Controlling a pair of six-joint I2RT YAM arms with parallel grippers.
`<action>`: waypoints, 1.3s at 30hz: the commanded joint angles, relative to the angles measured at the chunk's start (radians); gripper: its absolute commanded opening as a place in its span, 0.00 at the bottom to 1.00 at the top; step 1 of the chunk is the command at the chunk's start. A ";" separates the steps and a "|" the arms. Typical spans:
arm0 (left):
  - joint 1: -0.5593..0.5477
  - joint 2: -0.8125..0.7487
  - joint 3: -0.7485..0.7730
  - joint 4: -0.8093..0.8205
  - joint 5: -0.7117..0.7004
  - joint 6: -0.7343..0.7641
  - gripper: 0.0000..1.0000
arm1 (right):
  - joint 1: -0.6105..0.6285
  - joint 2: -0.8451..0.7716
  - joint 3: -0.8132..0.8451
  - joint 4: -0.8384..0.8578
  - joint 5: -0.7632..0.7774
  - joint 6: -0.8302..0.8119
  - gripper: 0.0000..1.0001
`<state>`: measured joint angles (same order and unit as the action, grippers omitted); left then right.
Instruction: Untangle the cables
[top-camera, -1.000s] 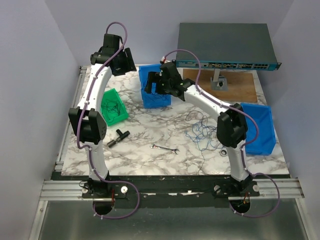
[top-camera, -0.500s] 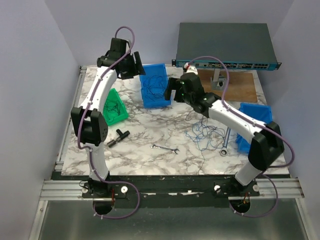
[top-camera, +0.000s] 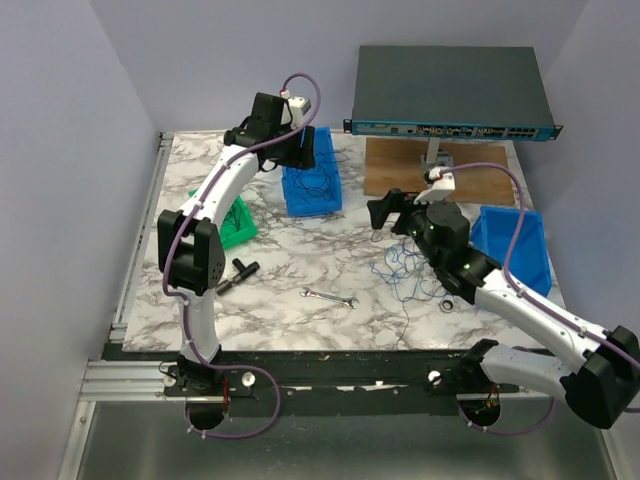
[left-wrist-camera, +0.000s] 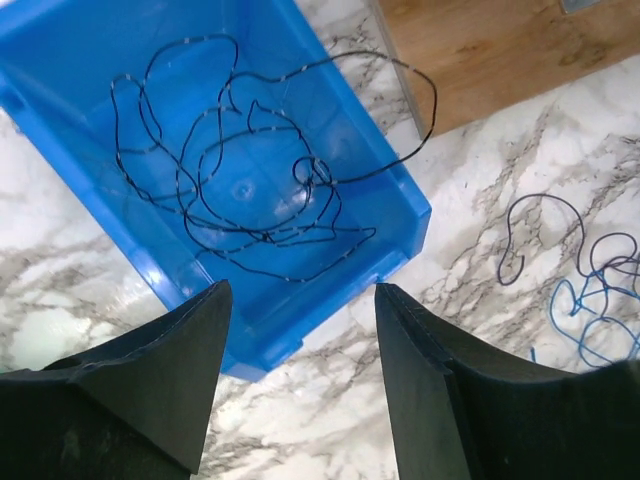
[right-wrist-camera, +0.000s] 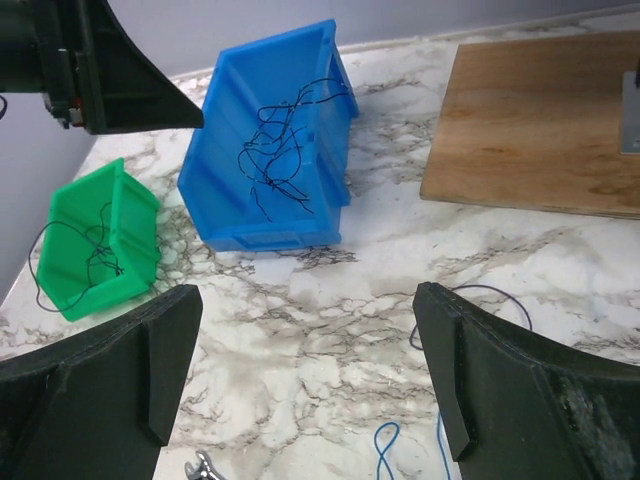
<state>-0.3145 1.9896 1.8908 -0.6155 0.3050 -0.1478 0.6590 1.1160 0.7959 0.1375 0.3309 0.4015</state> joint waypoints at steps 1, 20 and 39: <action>-0.062 0.050 0.074 0.020 -0.060 0.155 0.60 | -0.006 -0.098 -0.071 0.074 0.049 -0.040 0.96; -0.174 0.244 0.243 0.020 -0.283 0.414 0.66 | -0.006 -0.237 -0.164 0.063 0.039 -0.019 0.97; -0.127 -0.056 -0.284 0.502 -0.141 0.261 0.57 | -0.010 -0.257 -0.156 0.051 0.034 -0.012 0.97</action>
<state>-0.4686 1.9980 1.6810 -0.2474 0.0986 0.1745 0.6563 0.8719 0.6399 0.1841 0.3550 0.3855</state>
